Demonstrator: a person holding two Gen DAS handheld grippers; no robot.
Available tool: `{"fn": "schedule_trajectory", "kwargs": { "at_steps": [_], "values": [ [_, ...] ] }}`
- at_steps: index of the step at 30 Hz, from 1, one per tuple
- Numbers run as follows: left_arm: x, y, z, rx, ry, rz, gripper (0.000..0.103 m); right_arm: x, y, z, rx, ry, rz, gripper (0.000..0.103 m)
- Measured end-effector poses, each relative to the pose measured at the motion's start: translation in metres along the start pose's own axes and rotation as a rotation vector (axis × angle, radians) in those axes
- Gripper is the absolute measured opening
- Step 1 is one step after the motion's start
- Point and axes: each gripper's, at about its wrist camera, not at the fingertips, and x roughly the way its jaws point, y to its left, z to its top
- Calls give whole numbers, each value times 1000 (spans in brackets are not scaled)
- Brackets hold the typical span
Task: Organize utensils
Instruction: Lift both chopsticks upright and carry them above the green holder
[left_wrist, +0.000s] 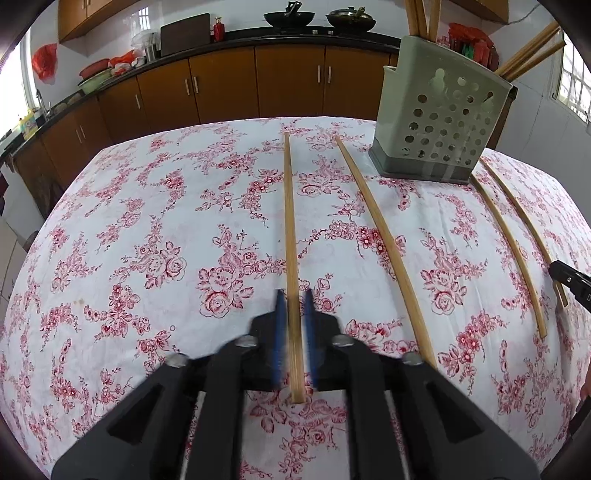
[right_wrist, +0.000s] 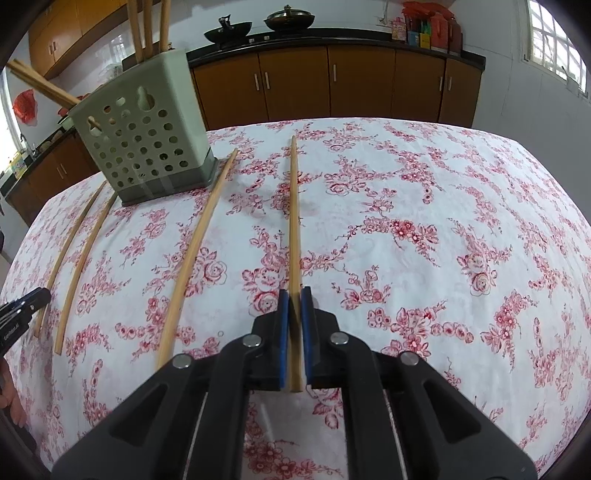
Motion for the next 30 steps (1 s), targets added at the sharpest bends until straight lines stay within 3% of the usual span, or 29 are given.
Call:
{"fn": "schedule_trajectory", "kwargs": {
  "at_steps": [6,18,24,30],
  "values": [
    [-16,6,3,-8,-14,-33,7,-31,-8,11,30,-103,24,8],
    [-90,14,49,-91,-227,-138,7,-107,-20,56,55,-358,48,8],
    [-116,14,69,-94,-317,-153,7,-131,-19,71,50,-435,65,8],
    [-129,9,79,-68,-365,-148,7,-136,-14,77,39,-458,71,8]
  ]
}}
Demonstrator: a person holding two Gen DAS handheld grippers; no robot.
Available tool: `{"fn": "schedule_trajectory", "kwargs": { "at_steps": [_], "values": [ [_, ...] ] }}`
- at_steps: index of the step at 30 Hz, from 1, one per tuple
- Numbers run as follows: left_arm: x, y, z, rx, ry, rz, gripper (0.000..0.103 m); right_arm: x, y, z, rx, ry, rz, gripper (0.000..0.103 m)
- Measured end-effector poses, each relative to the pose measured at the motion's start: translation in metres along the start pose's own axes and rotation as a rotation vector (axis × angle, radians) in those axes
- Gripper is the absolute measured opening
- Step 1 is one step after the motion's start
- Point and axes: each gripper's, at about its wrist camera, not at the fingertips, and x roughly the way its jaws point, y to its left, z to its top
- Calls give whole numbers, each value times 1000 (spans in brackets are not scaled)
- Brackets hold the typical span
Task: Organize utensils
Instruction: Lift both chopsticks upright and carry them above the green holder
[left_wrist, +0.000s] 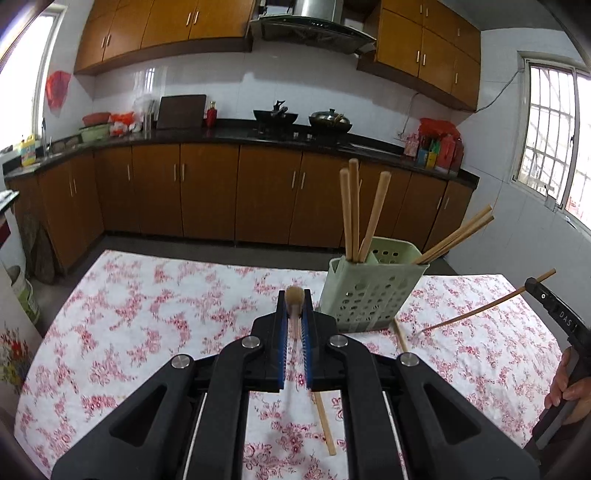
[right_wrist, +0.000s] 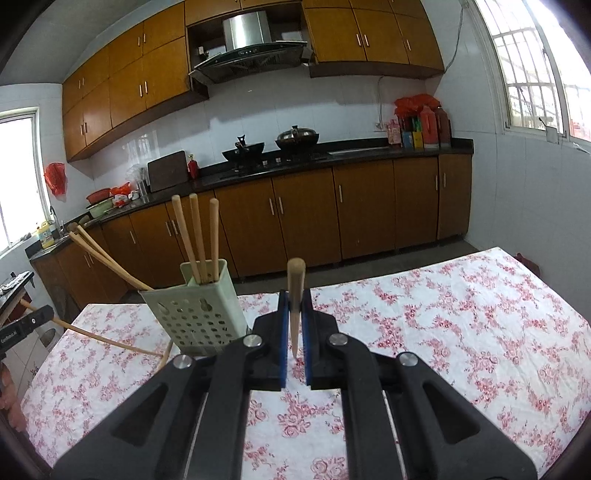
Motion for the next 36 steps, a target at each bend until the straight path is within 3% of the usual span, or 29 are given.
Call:
{"fn": "schedule_trajectory", "kwargs": {
  "at_steps": [9,15,21,29,36],
  "values": [
    [-11,-6,10,16,-34,-19,7,-14,8,18,-12,-42,35,7],
    [-34,-19,30,17,-87,-83,7,-35,17,45,6,-38,162,7],
    [-50,-41,62,30,-197,-116,7,-57,32,75,10,-69,295,7],
    [-43,-60,104,-40,-350,-103,7,-57,59,105,-33,-173,288,7],
    [-13,-69,110,-60,-418,-36,7,-14,67,103,-32,-128,257,7]
  ]
}}
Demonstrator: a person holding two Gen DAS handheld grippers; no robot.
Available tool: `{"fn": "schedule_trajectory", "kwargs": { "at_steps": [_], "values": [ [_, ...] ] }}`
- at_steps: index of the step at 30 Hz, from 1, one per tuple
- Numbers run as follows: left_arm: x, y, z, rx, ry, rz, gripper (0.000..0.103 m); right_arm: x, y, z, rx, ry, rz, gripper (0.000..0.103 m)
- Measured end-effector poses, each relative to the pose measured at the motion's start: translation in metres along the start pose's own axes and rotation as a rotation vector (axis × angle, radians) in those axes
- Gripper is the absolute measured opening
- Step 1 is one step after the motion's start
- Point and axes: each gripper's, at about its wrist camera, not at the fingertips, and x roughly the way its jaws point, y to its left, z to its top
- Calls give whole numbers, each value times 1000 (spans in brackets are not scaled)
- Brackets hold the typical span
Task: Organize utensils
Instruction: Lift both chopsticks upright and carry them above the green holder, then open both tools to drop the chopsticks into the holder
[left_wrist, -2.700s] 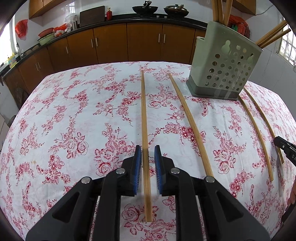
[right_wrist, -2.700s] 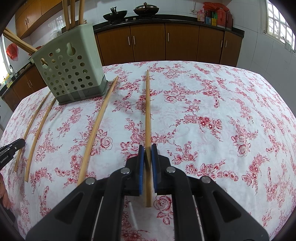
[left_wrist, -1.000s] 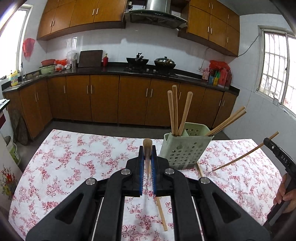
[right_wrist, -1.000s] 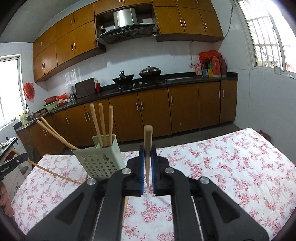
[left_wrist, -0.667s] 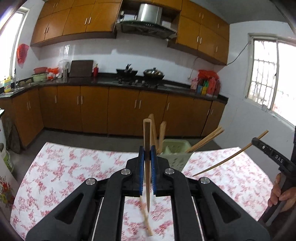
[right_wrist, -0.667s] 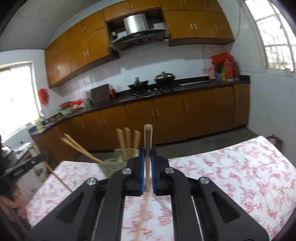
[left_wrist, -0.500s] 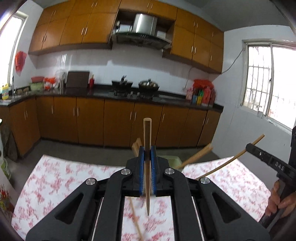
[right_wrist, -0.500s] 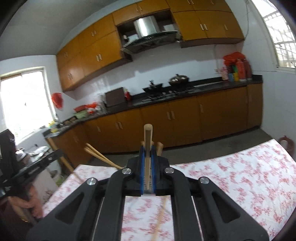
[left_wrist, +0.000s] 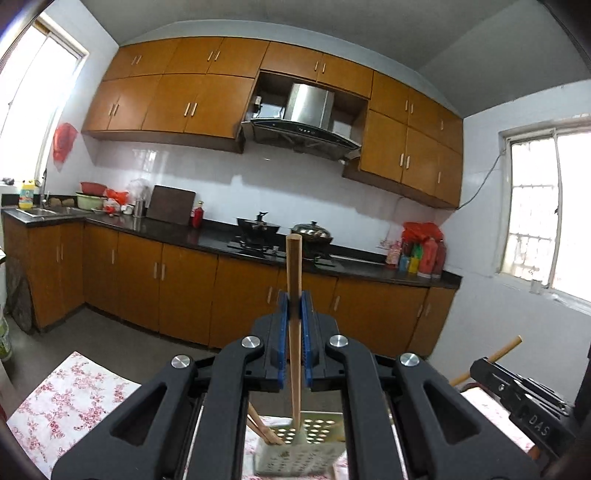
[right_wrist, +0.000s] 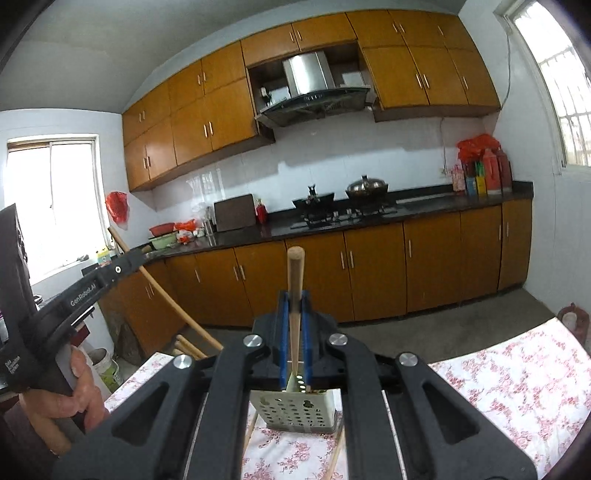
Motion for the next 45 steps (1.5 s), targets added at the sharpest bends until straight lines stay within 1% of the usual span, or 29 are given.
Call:
{"fn": "schedule_trajectory", "kwargs": {
  "at_steps": [4,6,8,14,16,18,20,21,22,25,28,30,32,34,37,40,42,45],
  "values": [
    [19,6,-20,-17,40,21,7,24,-5,-11,26,50,-6,7],
    [23,8,-26,-25,54,18,7,32,-5,-15,25,63,-12,7],
    [25,8,-32,-12,63,20,7,38,-5,-19,18,73,-17,7],
    [27,12,-40,-11,112,6,7,51,-3,-27,10,106,-31,8],
    [24,14,-41,-13,123,4,8,53,-3,-28,14,115,-36,11],
    [21,16,-38,-13,132,-1,11,49,-3,-29,19,108,-37,11],
    [14,19,-35,-11,134,5,20,41,-5,-28,23,93,-40,17],
    [9,21,-34,-14,134,7,28,37,-5,-28,22,84,-43,18],
    [7,22,-33,-17,133,7,30,31,-6,-28,20,74,-47,18],
    [-4,27,-30,-24,141,12,30,16,-11,-30,22,57,-64,20],
    [-16,34,-31,-24,158,16,30,2,-20,-41,42,66,-82,21],
    [-25,39,-37,-17,177,25,30,-4,-26,-55,44,95,-101,22],
    [-30,45,-45,-12,202,33,30,-3,-32,-74,42,143,-123,23],
    [-34,52,-56,-4,226,50,31,3,-38,-96,51,205,-134,23],
    [-32,62,-76,27,280,90,31,20,-44,-140,71,339,-148,23],
    [-27,74,-103,46,353,128,31,36,-39,-179,65,450,-126,23],
    [-22,81,-122,52,416,141,31,45,-32,-200,59,501,-109,23],
    [-18,88,-140,44,482,151,31,58,-21,-224,38,561,-110,23]
  ]
}}
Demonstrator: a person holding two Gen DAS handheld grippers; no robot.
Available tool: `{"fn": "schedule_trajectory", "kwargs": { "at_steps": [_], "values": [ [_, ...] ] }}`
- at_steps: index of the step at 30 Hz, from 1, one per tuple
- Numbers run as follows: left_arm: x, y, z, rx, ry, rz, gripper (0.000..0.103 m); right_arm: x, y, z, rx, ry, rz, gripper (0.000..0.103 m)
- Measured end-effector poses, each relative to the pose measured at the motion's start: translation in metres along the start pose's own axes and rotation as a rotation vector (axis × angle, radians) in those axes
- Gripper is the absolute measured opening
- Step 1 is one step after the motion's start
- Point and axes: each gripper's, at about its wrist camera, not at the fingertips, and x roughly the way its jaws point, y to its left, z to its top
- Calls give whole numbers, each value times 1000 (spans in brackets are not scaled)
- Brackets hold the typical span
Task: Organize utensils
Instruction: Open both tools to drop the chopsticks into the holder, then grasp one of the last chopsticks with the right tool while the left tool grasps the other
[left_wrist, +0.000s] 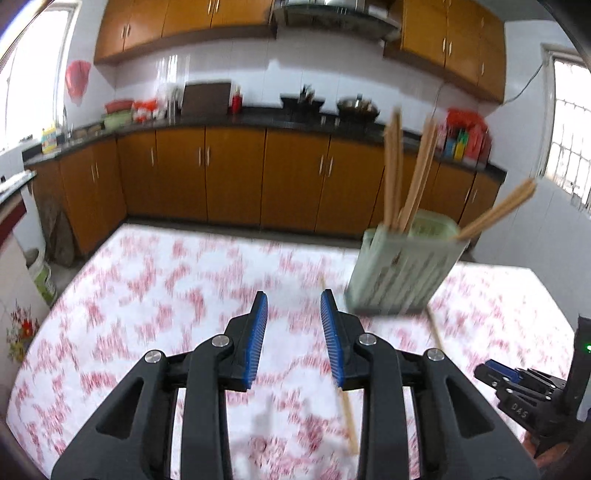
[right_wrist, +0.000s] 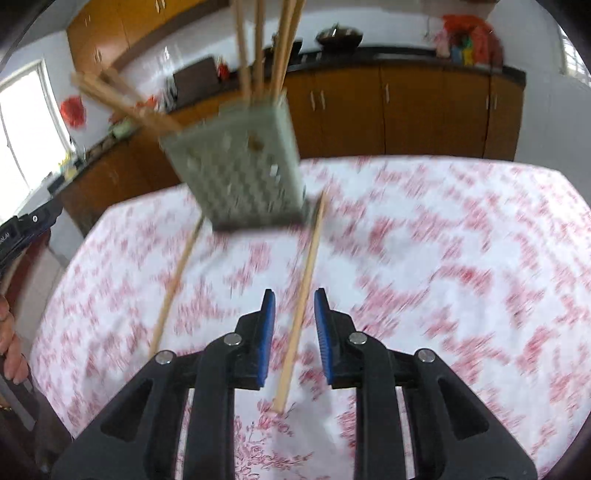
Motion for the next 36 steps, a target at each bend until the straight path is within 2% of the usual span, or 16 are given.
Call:
{"fn": "schedule_trajectory", "kwargs": {
  "at_steps": [3,7,9,10,12,17,22,26,33,35,36],
  "values": [
    [12,4,-12,-6,56,1,31,16,4,-6,-13,30,-22,23],
    [20,4,-22,-3,93,-8,31,29,5,-6,-15,55,-42,23],
    [24,2,-25,0,112,-18,31,34,6,-8,-24,61,-59,20],
    [25,0,-31,1,119,-23,31,36,4,-10,-29,64,-69,13],
    [29,-3,-35,-3,141,-42,31,37,1,-12,-32,53,-85,9],
    [39,-15,-44,-3,187,-83,31,35,-23,-7,36,37,-131,8],
    [50,-28,-56,24,234,-106,32,27,-72,-3,197,12,-227,8],
    [61,-36,-67,39,277,-114,33,21,-88,-3,217,4,-236,8],
    [83,-49,-78,80,328,-65,34,25,-82,-7,192,14,-209,8],
    [85,-50,-80,97,315,-38,28,22,-79,-8,189,16,-198,8],
    [86,-51,-81,108,309,-17,17,22,-77,-8,184,17,-194,8]
  ]
}}
